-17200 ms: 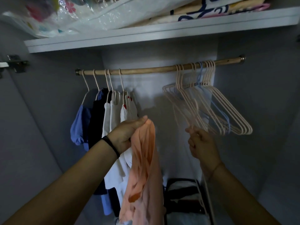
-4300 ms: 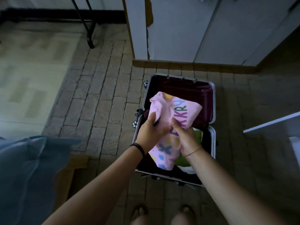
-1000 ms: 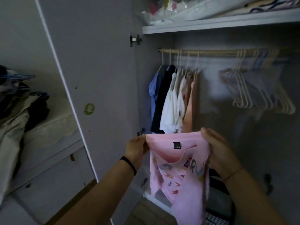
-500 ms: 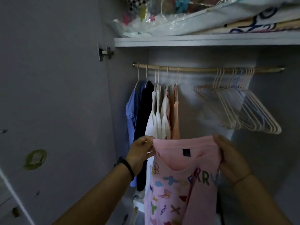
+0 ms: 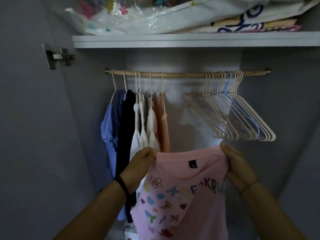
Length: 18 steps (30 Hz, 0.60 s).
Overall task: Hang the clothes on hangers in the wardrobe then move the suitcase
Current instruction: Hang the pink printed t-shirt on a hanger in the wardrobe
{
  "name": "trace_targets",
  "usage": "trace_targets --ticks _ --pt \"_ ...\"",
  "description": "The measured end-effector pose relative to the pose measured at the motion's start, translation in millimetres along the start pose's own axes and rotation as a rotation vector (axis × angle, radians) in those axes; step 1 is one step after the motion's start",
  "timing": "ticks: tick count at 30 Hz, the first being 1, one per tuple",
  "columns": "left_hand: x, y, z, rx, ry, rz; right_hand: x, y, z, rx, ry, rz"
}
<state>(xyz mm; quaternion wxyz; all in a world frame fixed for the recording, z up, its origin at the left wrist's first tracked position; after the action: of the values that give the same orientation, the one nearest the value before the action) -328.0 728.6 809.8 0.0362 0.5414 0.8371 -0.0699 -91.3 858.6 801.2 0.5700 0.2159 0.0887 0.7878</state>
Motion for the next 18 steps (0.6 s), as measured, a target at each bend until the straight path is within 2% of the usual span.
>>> trace_targets --ticks 3,7,13,18 --pt "8.9 8.5 -14.3 0.054 0.092 -0.048 20.4 -0.2 2.3 -0.014 -0.022 -0.011" --pt "29.7 22.6 -37.0 0.034 0.156 -0.051 51.0 -3.4 16.4 -0.374 -0.114 0.172" --pt "50.6 53.1 -67.7 0.078 0.242 0.02 124.7 -0.7 49.3 -0.562 -0.377 0.06" --pt "62.4 64.1 -77.1 0.11 0.243 0.057 180.0 1.8 39.2 -0.671 -0.396 0.035"
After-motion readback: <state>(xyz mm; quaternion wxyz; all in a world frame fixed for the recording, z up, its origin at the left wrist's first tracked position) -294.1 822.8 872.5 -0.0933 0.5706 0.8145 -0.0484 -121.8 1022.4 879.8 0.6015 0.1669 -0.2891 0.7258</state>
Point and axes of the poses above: each hand's wrist, its own x-axis towards the middle knuckle, its own y-axis out of the palm, z = x × y, the point moved 4 cm from there along x, towards the middle knuckle, and after that the axes turned 12 degrees about -y, right-handed, at the moved point
